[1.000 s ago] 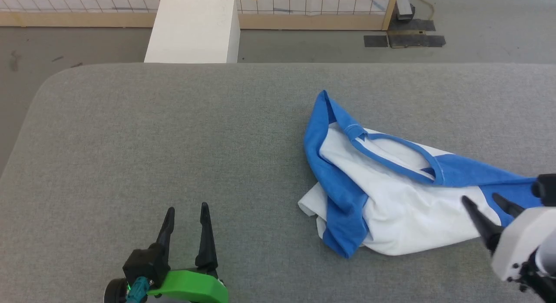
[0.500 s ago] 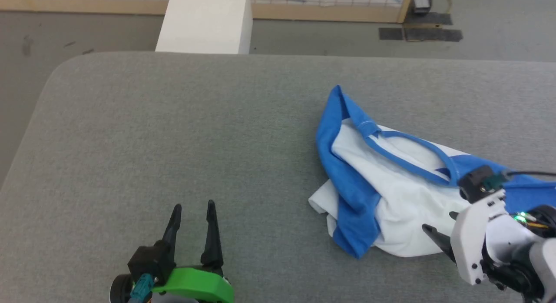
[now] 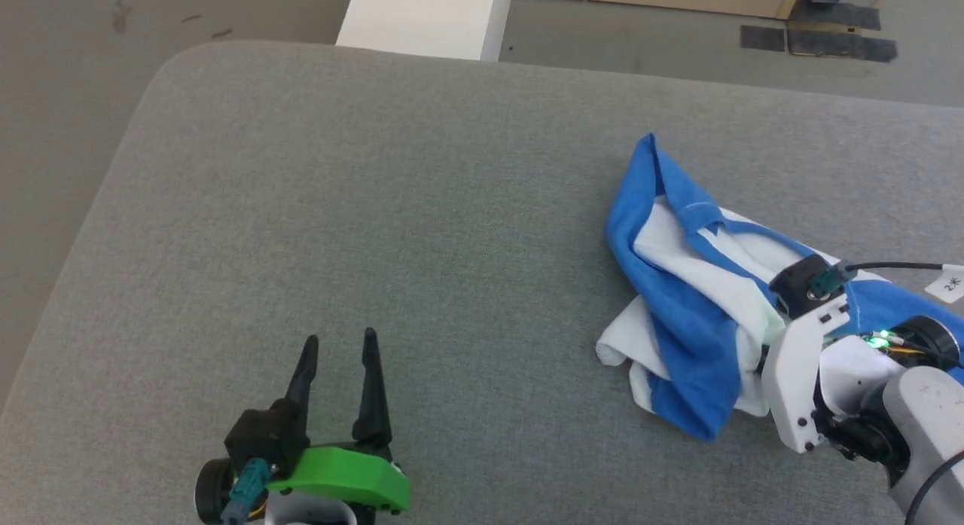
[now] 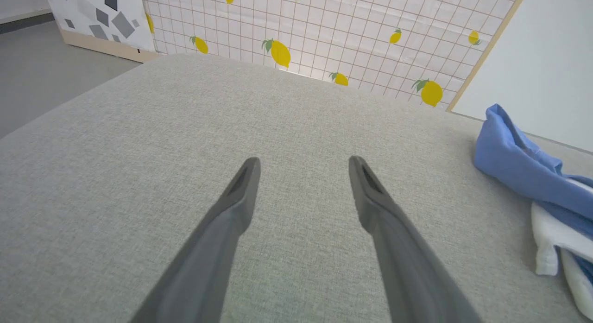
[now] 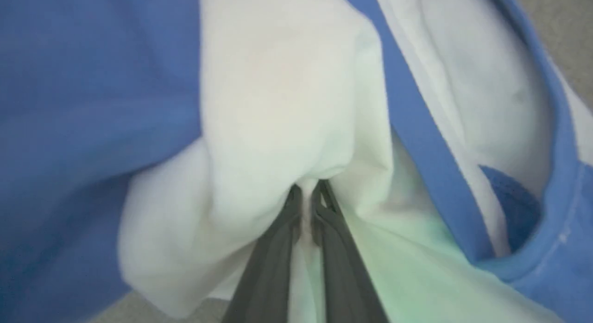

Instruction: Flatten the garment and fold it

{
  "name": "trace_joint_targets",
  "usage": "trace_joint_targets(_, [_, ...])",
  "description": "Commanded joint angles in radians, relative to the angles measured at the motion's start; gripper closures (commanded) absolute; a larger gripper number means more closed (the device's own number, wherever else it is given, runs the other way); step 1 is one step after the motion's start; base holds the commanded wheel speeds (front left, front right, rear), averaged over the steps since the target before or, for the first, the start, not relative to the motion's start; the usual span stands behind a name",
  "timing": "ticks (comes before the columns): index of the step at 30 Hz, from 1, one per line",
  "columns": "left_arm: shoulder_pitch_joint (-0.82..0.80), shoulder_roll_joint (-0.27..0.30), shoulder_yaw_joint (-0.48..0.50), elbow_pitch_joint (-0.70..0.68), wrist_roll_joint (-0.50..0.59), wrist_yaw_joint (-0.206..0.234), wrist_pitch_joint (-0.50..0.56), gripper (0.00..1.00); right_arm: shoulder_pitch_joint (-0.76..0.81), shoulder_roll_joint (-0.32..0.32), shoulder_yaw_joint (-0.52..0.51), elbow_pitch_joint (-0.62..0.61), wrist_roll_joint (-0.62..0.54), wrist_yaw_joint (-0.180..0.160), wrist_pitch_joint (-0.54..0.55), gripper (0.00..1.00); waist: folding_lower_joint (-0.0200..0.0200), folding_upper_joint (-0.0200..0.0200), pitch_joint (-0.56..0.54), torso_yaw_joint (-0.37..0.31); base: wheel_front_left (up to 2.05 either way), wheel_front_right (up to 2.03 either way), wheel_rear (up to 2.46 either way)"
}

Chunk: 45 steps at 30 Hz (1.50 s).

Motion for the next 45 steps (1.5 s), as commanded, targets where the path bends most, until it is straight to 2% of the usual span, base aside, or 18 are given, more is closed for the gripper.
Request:
trace_joint_targets(1, [0.003, -0.002, 0.007, 0.0, -0.011, 0.006, -0.004, 0.0, 0.013, 0.013, 0.013, 0.018, 0.015, -0.002, -0.008, 1.0, 0.0001, 0.0, -0.009, -0.011, 0.0, 0.0, 0.0])
trace_joint_targets(7, [0.015, -0.002, 0.015, -0.005, -0.016, 0.003, -0.004, 0.0, 0.037, -0.03, -0.076, -0.119, 0.107, -0.002, -0.022, 1.0, 0.0001, 0.0, -0.025, -0.071, 0.0, 0.0, 0.0])
trace_joint_targets(11, [0.014, -0.002, 0.015, -0.002, -0.018, 0.004, -0.004, 0.0, 0.147, -0.077, -0.178, -0.234, 0.178, -0.002, 0.024, 1.0, 0.0001, 0.0, -0.03, -0.102, 0.0, 0.0, 0.0])
trace_joint_targets(12, [0.017, -0.002, 0.015, -0.001, -0.019, 0.004, -0.004, 0.0, 0.237, -0.098, -0.248, -0.279, 0.2, -0.002, 0.062, 1.0, 0.0001, 0.0, -0.034, -0.113, 0.0, 0.0, 0.0])
trace_joint_targets(15, [0.024, -0.002, 0.019, 0.004, -0.017, 0.001, -0.004, 0.0, 0.363, -0.094, -0.342, -0.316, 0.21, -0.002, 0.125, 1.0, 0.0001, 0.0, -0.041, -0.126, 0.0, 0.0, 0.0])
trace_joint_targets(19, [0.034, -0.002, 0.026, 0.013, -0.013, -0.005, -0.004, 0.0, 0.489, -0.062, -0.426, -0.349, 0.16, -0.002, 0.176, 1.0, 0.0001, 0.0, -0.052, -0.138, 0.0, 0.0, 0.0])
trace_joint_targets(20, [0.035, -0.002, 0.028, 0.019, -0.009, -0.01, -0.004, 0.0, 0.514, -0.032, -0.44, -0.357, 0.119, -0.002, 0.161, 0.9, 0.0001, 0.0, -0.057, -0.141, 0.0, 0.0, 0.0])
trace_joint_targets(22, [0.037, -0.002, 0.029, 0.024, -0.006, -0.013, -0.004, 0.0, 0.515, 0.005, -0.447, -0.359, 0.087, -0.002, 0.125, 0.0, 0.0001, 0.0, -0.066, -0.145, 0.0, 0.0, 0.0])
trace_joint_targets(28, [0.053, -0.002, 0.042, 0.035, 0.002, -0.022, -0.004, 0.0, 0.483, 0.081, -0.431, -0.403, 0.079, -0.002, 0.069, 0.0, 0.0001, 0.0, -0.099, -0.161, 0.0, 0.0, 0.0])
trace_joint_targets(34, [0.075, -0.002, 0.058, 0.027, 0.008, -0.027, -0.004, 0.0, 0.452, 0.158, -0.532, -0.544, 0.108, -0.002, -0.038, 0.0, 0.0001, 0.0, -0.121, -0.18, 0.0, 0.0, 0.0])
trace_joint_targets(39, [0.081, -0.002, 0.063, 0.009, 0.012, -0.029, -0.004, 0.0, 0.438, 0.273, -0.627, -0.609, -0.035, -0.002, -0.251, 0.0, 0.0001, 0.0, -0.118, -0.195, 0.0, 0.0, 0.0])
trace_joint_targets(43, [0.079, -0.002, 0.068, -0.004, 0.018, -0.031, -0.004, 0.0, 0.447, 0.387, -0.662, -0.586, -0.157, -0.002, -0.454, 0.0, 0.0001, 0.0, -0.11, -0.203, 0.0, 0.0, 0.0])
trace_joint_targets(45, [0.08, -0.002, 0.072, -0.014, 0.022, -0.032, -0.004, 0.0, 0.46, 0.424, -0.68, -0.557, -0.22, -0.002, -0.567, 0.0, 0.0001, 0.0, -0.106, -0.207, 0.0, 0.0, 0.0])
